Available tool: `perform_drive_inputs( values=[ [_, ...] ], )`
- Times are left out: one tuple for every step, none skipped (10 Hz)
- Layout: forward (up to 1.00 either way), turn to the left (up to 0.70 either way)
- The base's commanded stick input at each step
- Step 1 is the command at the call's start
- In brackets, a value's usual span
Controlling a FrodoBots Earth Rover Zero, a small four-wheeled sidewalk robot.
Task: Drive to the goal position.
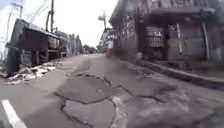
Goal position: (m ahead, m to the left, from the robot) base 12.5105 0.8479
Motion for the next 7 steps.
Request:
perform_drive_inputs(
  values=[
    [0.7,0.0],
    [0.7,0.0],
    [0.7,0.0],
    [0.7,0.18],
    [0.7,0.27],
    [0.7,0.27],
    [0.7,0.12]
  ],
)
